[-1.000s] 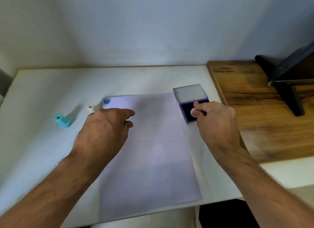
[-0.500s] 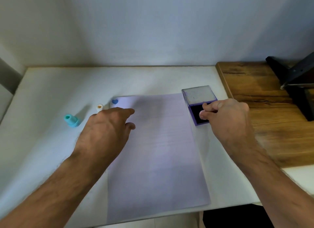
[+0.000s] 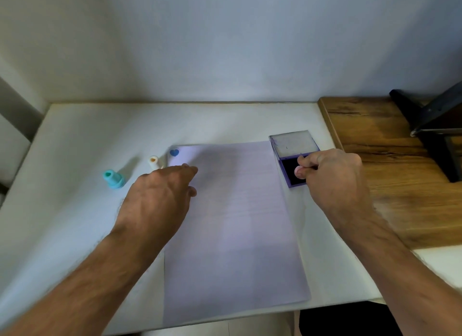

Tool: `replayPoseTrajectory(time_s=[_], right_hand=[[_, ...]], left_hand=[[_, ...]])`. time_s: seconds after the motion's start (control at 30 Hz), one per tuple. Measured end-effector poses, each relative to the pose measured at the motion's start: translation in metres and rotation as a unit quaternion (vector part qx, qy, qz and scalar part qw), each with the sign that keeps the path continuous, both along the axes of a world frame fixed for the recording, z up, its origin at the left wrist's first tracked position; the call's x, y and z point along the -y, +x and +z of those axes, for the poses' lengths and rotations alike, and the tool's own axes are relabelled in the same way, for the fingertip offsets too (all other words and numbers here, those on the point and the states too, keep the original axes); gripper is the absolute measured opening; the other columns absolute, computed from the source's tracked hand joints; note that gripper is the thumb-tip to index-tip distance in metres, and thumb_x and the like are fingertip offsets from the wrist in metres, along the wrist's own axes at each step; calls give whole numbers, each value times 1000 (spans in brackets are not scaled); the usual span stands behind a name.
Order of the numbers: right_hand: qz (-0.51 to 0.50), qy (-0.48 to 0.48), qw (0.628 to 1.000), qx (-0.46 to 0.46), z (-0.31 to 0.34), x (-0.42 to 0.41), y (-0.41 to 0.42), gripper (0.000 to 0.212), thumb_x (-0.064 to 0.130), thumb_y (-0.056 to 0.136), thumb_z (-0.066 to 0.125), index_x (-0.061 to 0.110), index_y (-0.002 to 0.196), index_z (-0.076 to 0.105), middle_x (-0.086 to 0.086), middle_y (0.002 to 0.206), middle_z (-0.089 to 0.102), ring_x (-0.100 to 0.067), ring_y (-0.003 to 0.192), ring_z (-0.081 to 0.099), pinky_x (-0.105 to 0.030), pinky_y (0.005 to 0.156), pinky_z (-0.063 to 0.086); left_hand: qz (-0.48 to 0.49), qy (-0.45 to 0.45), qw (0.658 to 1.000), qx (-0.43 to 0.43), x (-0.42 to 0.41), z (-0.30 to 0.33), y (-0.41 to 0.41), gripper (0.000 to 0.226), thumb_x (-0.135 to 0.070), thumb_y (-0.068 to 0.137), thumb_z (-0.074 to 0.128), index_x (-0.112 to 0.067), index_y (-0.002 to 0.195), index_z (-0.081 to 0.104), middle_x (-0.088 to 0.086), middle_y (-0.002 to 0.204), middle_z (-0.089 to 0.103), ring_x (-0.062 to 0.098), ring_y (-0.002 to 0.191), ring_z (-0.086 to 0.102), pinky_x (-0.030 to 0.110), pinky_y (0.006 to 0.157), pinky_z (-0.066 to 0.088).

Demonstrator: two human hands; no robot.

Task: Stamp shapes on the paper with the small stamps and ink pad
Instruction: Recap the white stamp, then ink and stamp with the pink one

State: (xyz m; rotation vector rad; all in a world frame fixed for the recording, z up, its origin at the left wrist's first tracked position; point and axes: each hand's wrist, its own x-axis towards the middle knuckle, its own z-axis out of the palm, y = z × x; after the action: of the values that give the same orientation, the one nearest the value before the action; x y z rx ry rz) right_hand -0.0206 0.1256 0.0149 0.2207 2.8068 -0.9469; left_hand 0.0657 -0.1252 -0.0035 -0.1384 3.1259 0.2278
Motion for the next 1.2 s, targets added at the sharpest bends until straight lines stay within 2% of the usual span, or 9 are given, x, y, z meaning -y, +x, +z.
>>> replayPoseTrajectory(time_s=[0.13, 0.33, 0.63, 0.7, 0.77, 0.83, 0.9, 1.03, 1.2], right_hand=[[-13, 13, 999, -46, -2, 0, 6, 23, 10, 90, 67, 11, 112, 72, 17, 72, 56, 2, 61, 49, 7, 56, 34], [-13, 53, 996, -64, -4, 3, 9, 27, 21, 87, 72, 15, 113, 72, -7, 106, 71, -12, 84, 57, -17, 78, 43], [-27, 70, 994, -81, 11, 8, 20, 24, 26, 82, 76, 21, 105, 75, -2, 98, 72, -10, 79, 59, -20, 77, 44], [-42, 20, 993, -106, 20, 19, 23, 26, 31, 78, 79, 24, 103, 76, 5, 93, 74, -4, 77, 63, -23, 80, 51], [-52, -138, 984, -95, 26, 43, 21, 29, 28, 74, 83, 22, 102, 76, 7, 87, 76, -9, 81, 71, -31, 83, 58], [-47, -321, 944, -59, 22, 74, 16, 29, 15, 76, 81, 12, 104, 75, -4, 88, 77, -19, 87, 74, -31, 80, 59], [-51, -423, 904, -47, 12, 110, 9, 31, 5, 80, 76, 1, 110, 70, -9, 88, 76, -18, 84, 73, -26, 74, 59], [-74, -442, 890, -84, -18, 165, -4, 27, 7, 79, 76, 8, 106, 72, 5, 74, 76, -15, 77, 74, -35, 80, 60], [-89, -401, 904, -117, -54, 181, 0, 21, 20, 81, 76, 18, 101, 76, 2, 90, 78, -16, 87, 73, -39, 88, 58]], left_hand=[[-1, -3, 1000, 0, 2, -1, 0, 22, -31, 92, 61, -20, 111, 66, 1, 100, 75, 31, 83, 70, 38, 73, 56], [17, 1, 999, 51, 8, -3, -3, 32, -41, 94, 53, -25, 121, 58, -2, 113, 69, 25, 98, 66, 35, 82, 53], [40, 71, 990, 119, 9, 1, -5, 34, -40, 95, 54, -25, 125, 59, -1, 121, 64, 21, 105, 62, 31, 88, 47], [42, 94, 984, 144, 11, 2, -6, 43, -42, 93, 58, -24, 132, 54, 0, 129, 60, 21, 114, 59, 33, 96, 45], [42, 114, 978, 167, 13, 2, -7, 51, -43, 90, 62, -24, 136, 50, 1, 133, 57, 22, 118, 56, 34, 100, 44], [36, 116, 977, 176, 13, 0, -6, 54, -43, 88, 65, -24, 136, 50, 2, 133, 57, 22, 119, 55, 35, 101, 44], [26, 105, 980, 166, 15, -3, -6, 54, -44, 86, 66, -24, 134, 51, 2, 131, 58, 22, 117, 57, 35, 100, 46], [13, 107, 980, 165, 17, -7, -9, 56, -45, 83, 68, -22, 132, 52, 2, 127, 58, 22, 115, 56, 34, 98, 45], [-8, 117, 977, 180, 20, -17, -11, 65, -39, 84, 69, -23, 141, 43, 0, 143, 47, 20, 129, 47, 32, 107, 37]])
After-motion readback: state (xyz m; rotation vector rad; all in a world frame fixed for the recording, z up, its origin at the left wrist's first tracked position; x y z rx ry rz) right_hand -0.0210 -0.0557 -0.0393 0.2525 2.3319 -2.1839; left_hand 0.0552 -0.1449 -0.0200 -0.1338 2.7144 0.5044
